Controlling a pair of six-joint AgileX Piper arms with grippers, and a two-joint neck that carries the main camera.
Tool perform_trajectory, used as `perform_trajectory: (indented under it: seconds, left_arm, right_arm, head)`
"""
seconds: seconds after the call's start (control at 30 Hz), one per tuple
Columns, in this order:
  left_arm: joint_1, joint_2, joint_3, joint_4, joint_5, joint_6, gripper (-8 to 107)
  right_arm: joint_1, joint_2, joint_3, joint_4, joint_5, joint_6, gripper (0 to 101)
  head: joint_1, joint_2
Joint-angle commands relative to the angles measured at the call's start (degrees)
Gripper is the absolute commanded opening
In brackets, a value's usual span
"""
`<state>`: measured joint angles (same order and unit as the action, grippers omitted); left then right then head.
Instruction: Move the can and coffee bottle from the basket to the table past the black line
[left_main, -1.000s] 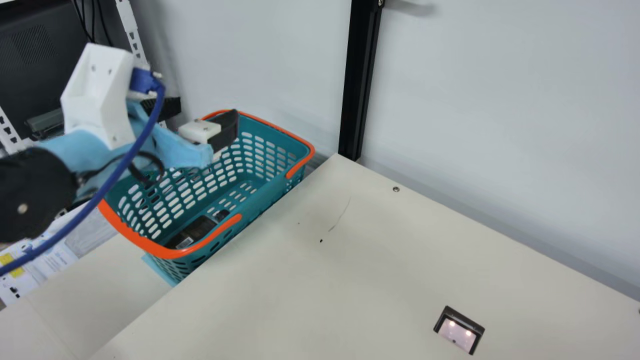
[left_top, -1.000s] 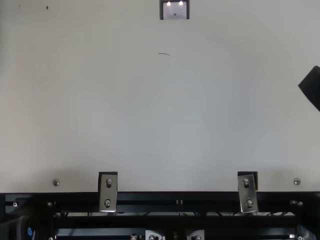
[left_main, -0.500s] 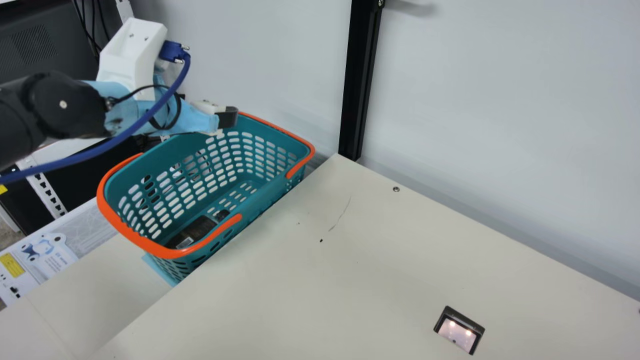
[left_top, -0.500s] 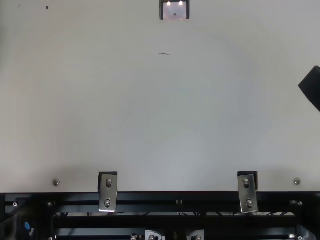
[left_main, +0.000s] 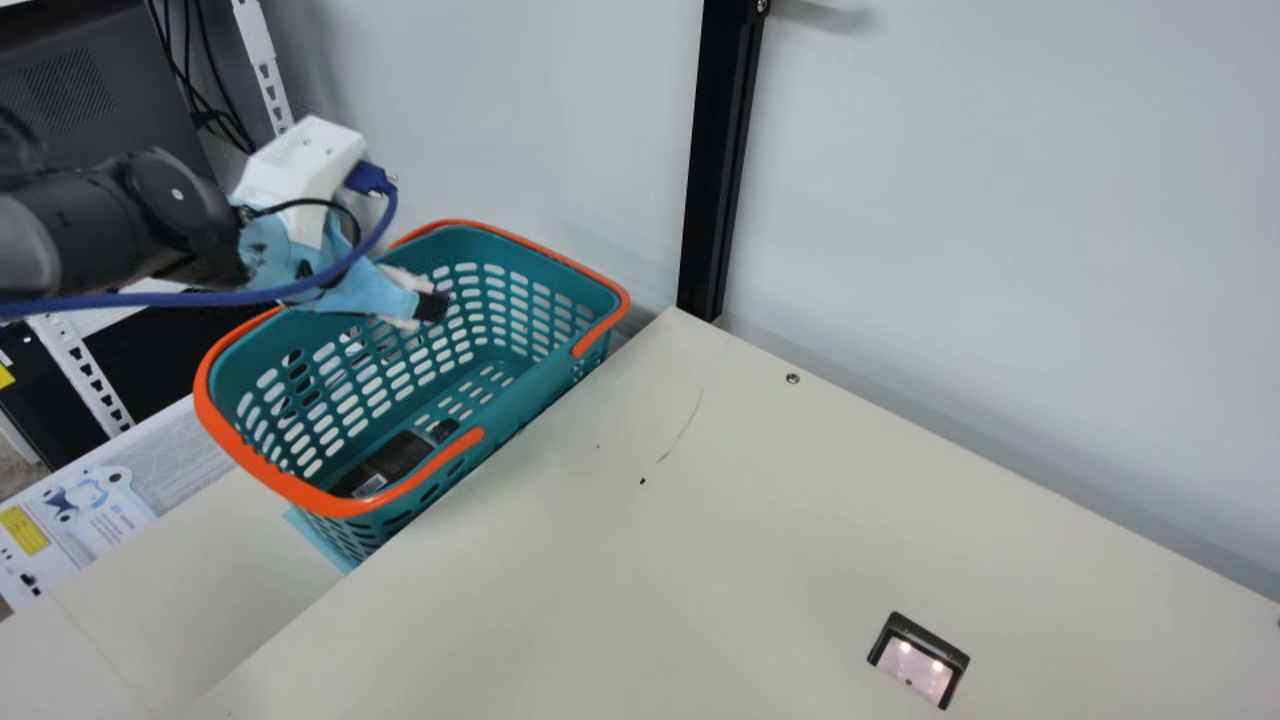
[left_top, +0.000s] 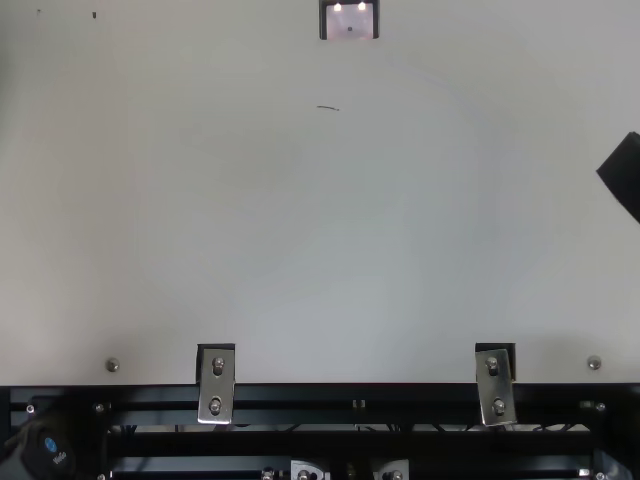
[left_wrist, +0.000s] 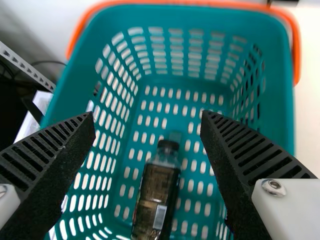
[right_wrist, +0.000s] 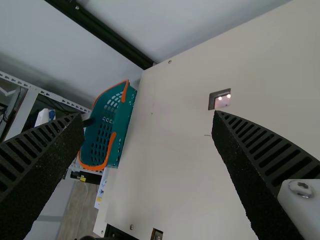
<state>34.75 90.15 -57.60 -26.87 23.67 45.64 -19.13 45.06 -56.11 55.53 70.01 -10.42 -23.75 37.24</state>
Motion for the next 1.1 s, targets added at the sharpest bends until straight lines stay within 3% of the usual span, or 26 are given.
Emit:
perform_trajectory:
  seconds: [0.0, 0.3, 0.5, 0.87, 1.07]
  left_arm:
    - [-0.2, 1.9, 0.1, 0.7, 0.0, 0.1, 90]
    - [-2.1, 9.3, -0.8, 6.0, 0.5, -3.4, 90]
    - [-3.4, 13.6, -4.0, 11.5, 1.7, -8.2, 90]
    - [-3.7, 13.7, -4.3, 12.6, 1.9, -9.5, 90]
    - [-3.9, 16.3, -8.5, 18.8, 6.7, -15.9, 90]
  right_arm:
    - [0.0, 0.0, 0.0, 0.0, 0.0, 0.0, 101]
    - [0.0, 0.0, 0.0, 0.0, 0.0, 0.0, 101]
    - [0.0, 0.0, 0.0, 0.0, 0.0, 0.0, 101]
    - [0.0, 0.0, 0.0, 0.0, 0.0, 0.0, 101]
    - [0.0, 0.0, 0.0, 0.0, 0.0, 0.0, 101]
  head:
    - [-1.1, 0.6]
    - [-1.1, 0.6]
    - [-1.1, 0.6]
    - [-1.1, 0.6]
    - [-1.1, 0.6]
